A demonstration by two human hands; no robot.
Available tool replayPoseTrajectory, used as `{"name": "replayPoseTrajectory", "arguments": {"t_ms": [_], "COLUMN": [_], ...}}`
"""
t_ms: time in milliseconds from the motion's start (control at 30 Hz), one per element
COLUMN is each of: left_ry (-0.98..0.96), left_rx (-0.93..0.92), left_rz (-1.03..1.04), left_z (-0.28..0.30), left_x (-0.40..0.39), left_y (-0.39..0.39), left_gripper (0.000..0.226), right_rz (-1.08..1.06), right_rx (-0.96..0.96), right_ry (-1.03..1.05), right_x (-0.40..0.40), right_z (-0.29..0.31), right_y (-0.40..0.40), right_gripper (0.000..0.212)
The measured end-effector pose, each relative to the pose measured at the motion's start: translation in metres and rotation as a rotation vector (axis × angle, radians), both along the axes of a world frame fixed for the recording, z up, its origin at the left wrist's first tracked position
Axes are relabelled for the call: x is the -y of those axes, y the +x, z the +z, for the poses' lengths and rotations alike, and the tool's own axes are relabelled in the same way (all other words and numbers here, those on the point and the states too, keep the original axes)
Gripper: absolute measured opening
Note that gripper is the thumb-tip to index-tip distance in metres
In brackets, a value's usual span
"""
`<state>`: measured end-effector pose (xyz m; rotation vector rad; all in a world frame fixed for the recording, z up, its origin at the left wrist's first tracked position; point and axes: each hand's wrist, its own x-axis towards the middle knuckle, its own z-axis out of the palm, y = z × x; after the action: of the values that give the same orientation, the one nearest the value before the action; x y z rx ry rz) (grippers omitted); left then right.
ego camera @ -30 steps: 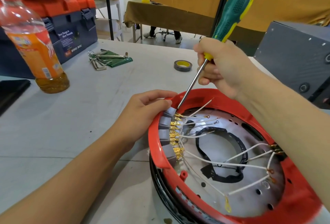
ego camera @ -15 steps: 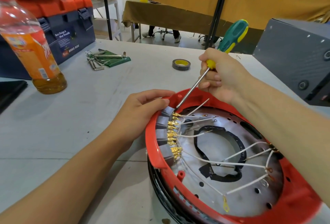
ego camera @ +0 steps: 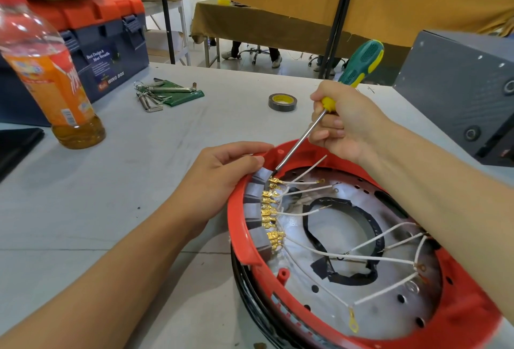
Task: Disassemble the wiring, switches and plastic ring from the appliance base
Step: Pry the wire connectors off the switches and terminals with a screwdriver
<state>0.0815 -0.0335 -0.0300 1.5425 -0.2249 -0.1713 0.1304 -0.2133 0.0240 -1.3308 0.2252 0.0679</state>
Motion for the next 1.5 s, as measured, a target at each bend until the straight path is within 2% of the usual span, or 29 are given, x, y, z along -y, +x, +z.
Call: {"name": "replayPoseTrajectory", "arguments": {"t_ms": [167, 267, 333, 400, 533, 733, 867, 1000, 1167, 1367, 1500], "left_ry": [0.017, 0.135, 0.210, 0.205, 0.169, 0.196, 0.185, 0.150, 0.048, 0.005, 0.025], "left_rx": [0.000, 0.033, 0.051, 0.039, 0.020, -0.040, -0.057, -0.084, -0.142, -0.123, -0.105], "left_rz": [-0.020, -0.070, -0.110, -0.118, -0.066, -0.109, -0.144, -0.147, -0.190, -0.222, -0.241], "left_z": [0.000, 0.002, 0.004, 0.006, 0.008, 0.015, 0.018, 0.016, 0.010, 0.005, 0.003], "left_x": [-0.002, -0.009, -0.014, -0.016, -0.017, -0.014, -0.008, -0.001, 0.002, 0.001, -0.001], "left_y": [0.001, 0.003, 0.003, 0.002, 0.002, 0.010, 0.017, 0.025, 0.032, 0.036, 0.038], "left_gripper": [0.022, 0.026, 0.031, 0.032, 0.025, 0.022, 0.023, 0.024, 0.029, 0.034, 0.034], "right_rz": [0.043, 0.128, 0.181, 0.223, 0.346, 0.531, 0.432, 0.259, 0.150, 0.232, 0.354], "right_rx": [0.088, 0.180, 0.219, 0.251, 0.296, 0.316, 0.407, 0.489, 0.516, 0.449, 0.412], "right_ry": [-0.074, -0.197, -0.279, -0.342, -0.346, -0.351, -0.419, -0.493, -0.451, -0.451, -0.452], "right_x": [0.000, 0.003, 0.008, 0.014, 0.026, 0.050, 0.052, 0.040, 0.027, 0.034, 0.043], "right_z": [0.006, 0.014, 0.019, 0.022, 0.024, 0.024, 0.025, 0.023, 0.017, 0.016, 0.019], "right_y": [-0.004, -0.010, -0.016, -0.024, -0.042, -0.061, -0.062, -0.054, -0.038, -0.031, -0.032], "right_gripper": [0.031, 0.036, 0.034, 0.029, 0.023, 0.013, 0.017, 0.036, 0.049, 0.050, 0.039]}}
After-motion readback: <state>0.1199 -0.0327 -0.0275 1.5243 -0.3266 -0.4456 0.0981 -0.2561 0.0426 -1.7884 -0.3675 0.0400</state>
